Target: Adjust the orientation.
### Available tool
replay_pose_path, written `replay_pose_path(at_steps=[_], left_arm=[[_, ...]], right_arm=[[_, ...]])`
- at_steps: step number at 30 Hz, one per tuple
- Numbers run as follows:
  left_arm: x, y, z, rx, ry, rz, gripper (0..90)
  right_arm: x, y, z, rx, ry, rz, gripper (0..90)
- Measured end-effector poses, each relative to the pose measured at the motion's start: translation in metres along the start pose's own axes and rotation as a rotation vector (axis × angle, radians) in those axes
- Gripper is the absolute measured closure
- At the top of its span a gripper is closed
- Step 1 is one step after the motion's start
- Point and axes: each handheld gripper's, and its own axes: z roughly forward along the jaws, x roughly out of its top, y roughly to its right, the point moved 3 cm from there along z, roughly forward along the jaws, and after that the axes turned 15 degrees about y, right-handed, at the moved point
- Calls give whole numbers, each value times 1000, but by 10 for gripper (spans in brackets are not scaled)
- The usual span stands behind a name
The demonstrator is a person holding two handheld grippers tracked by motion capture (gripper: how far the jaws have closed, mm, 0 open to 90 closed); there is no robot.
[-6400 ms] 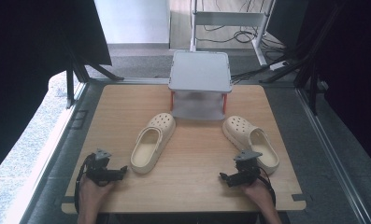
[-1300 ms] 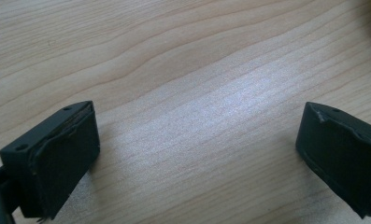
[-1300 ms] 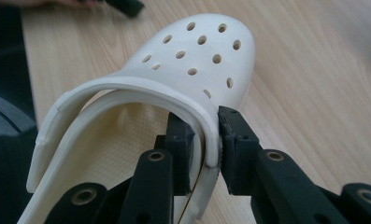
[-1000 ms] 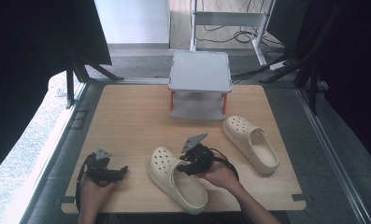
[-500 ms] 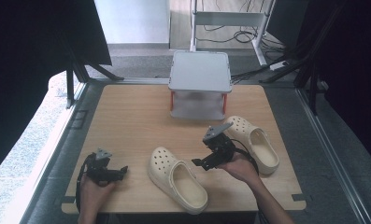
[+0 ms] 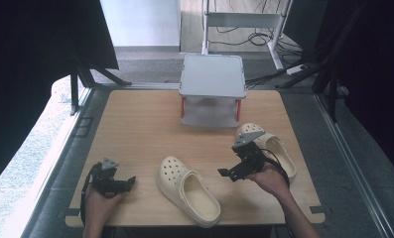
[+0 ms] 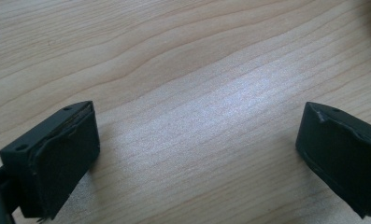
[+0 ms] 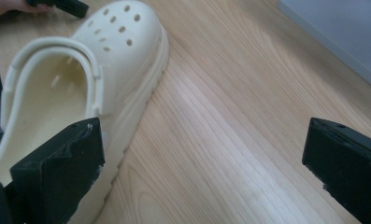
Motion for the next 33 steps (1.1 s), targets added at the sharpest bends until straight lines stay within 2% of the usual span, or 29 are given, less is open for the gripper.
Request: replay_pose_path(at_steps=[9,11,15,16,18,19,20,23,29,32,33], left_arm=[[0,0,0,0,0,1,0],[0,0,0,0,0,1,0],[0,0,0,0,0,1,0],[0,0,0,0,0,1,0],[0,0,0,-1,0,1,0],[0,0,0,-1,0,1,0],[0,0,0,-1,0,1,0],[0,0,0,-1,0,1,0],[0,0,0,0,0,1,0],[0,0,0,0,0,1,0],[0,0,0,-1,0,1,0]], right_arm=[[-20,14,-28,-104,-29,18,0],[-21,14,-31,-113,-32,23,0],[-28,22,-56,-168,-21,50,51],[-28,22,-56,-168,-21,50,51],[-33,28,-70,-209,-18,64,63],[-33,28,-70,-209,-18,64,63],[-37,33,-79,-238,-28,70,66],[-45,41,-90,-280,-52,74,69],[-56,63,-108,-337,-29,135,80],[-59,75,-115,-382,0,182,128],[-59,75,-115,-382,0,182,128]])
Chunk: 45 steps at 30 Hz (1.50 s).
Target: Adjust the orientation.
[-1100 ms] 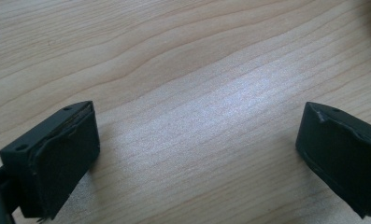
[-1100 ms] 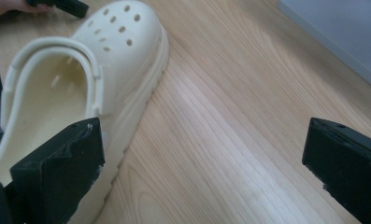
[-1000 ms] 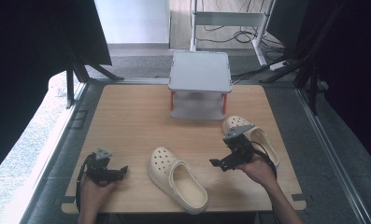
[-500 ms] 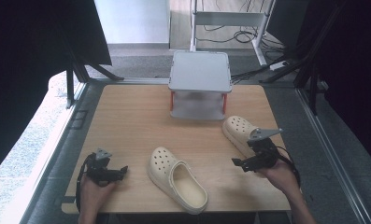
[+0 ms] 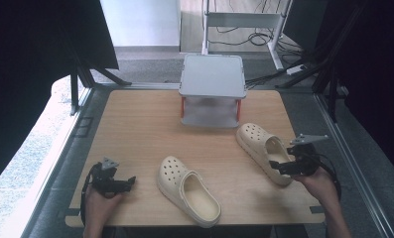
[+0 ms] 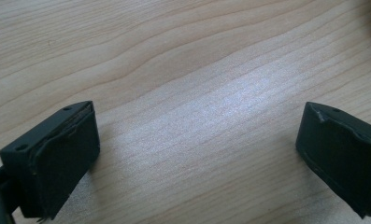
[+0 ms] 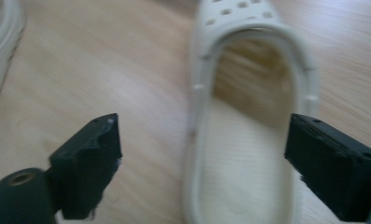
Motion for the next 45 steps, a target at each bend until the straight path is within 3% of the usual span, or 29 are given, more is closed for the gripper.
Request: replay_pose_path(at_steps=[2,8,9,13,20,34,39,45], left_arm=[[0,0,0,0,0,0,0],[0,0,0,1,0,0,0],[0,0,0,0,0,0,0],[0,0,0,0,0,0,0],[0,0,0,1,2,0,0],[0,0,0,1,2,0,0],[0,0,0,1,2,0,0],[0,0,0,0,2,0,0]], right_arm=[[0,16,2,-39,-3,22,126],[3,35,11,-78,-14,49,130],[4,41,19,-84,-20,59,148],[4,48,33,-102,-30,73,267],[4,59,57,-162,-93,38,346],[-3,69,79,-114,-104,80,533],[-5,66,85,-98,-144,69,700],[-2,65,84,-100,-168,107,731]])
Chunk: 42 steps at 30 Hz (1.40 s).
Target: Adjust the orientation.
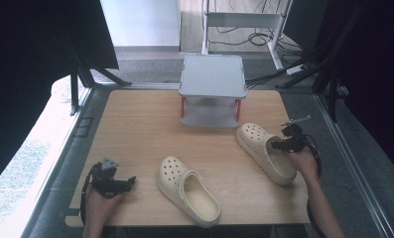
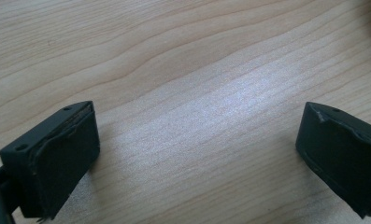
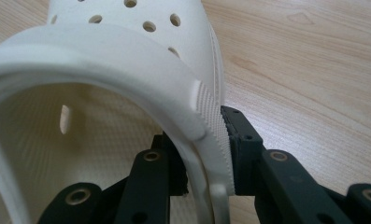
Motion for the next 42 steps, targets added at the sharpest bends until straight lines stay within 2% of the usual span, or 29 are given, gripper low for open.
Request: replay_pose_path(at_steps=[5,6,8,16,17,24,27,28,29,32,33,35,37,38,41,42], left_arm=[[0,0,0,0,0,0,0],[0,0,0,0,0,0,0],[0,0,0,0,0,0,0],[0,0,1,1,0,0,0],[0,0,1,1,0,0,0],[0,0,1,1,0,0,0],[0,0,1,1,0,0,0],[0,0,1,1,0,0,0],[0,0,1,1,0,0,0],[0,0,1,1,0,0,0],[0,0,1,1,0,0,0],[0,0,1,1,0,0,0],[0,0,1,1,0,1,0],[0,0,1,1,0,1,0],[0,0,1,0,0,0,0],[0,0,0,0,-2,1,0]], right_arm=[[-1,-1,-2,24,-12,27,741],[-1,-1,-3,51,-2,54,745],[0,-1,-6,73,14,70,745],[5,-8,-17,106,40,83,746],[7,-10,-21,121,52,92,747],[14,-23,-29,143,69,85,747],[21,-40,-31,168,78,70,747],[21,-40,-31,168,78,70,747],[25,-53,-29,190,81,53,747],[28,-64,-27,204,82,39,747],[31,-79,-23,227,81,13,747],[33,-84,-21,234,80,9,747],[37,-106,-13,262,77,-20,747],[37,-106,-13,262,77,-20,747],[38,-126,-7,283,66,-37,747],[39,-140,-1,290,60,-52,747]])
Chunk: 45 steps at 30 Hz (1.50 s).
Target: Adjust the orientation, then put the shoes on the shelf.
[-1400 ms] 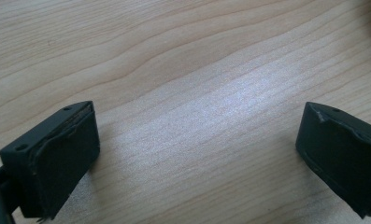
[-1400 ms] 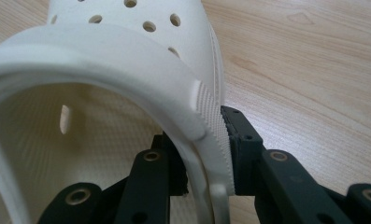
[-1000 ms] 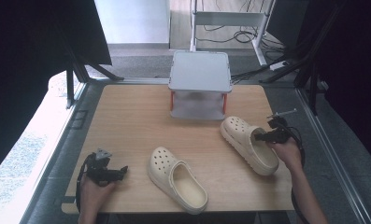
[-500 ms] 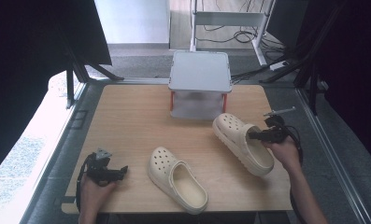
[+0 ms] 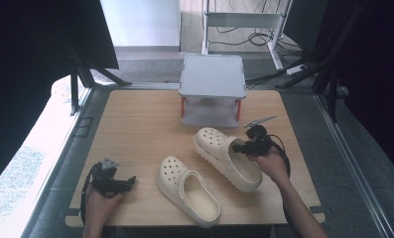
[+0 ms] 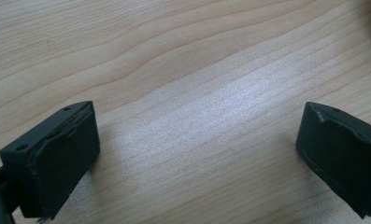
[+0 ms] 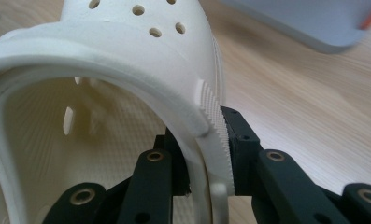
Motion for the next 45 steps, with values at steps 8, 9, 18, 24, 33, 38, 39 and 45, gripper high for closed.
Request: replay_pose_path(at_steps=[8,9,18,24,33,38,39,45], left_arm=[[0,0,0,0,0,-1,0],[0,0,0,0,0,-1,0],[0,0,0,0,2,-3,0],[0,0,0,0,2,-3,0],[0,0,0,0,2,-3,0],[0,0,0,1,3,-4,0],[0,0,0,1,3,-4,0],[0,0,0,0,0,-1,0]], right_arm=[[-5,-32,30,-19,-32,-63,748],[-5,-32,30,-19,-32,-63,748],[-18,-55,47,-51,-51,-121,748],[-25,-59,48,-56,-64,-138,749],[-27,-57,45,11,-38,-146,450],[-26,-55,25,54,-10,-155,267],[-26,-55,25,54,-10,-155,267],[-30,-58,4,84,8,-185,207]])
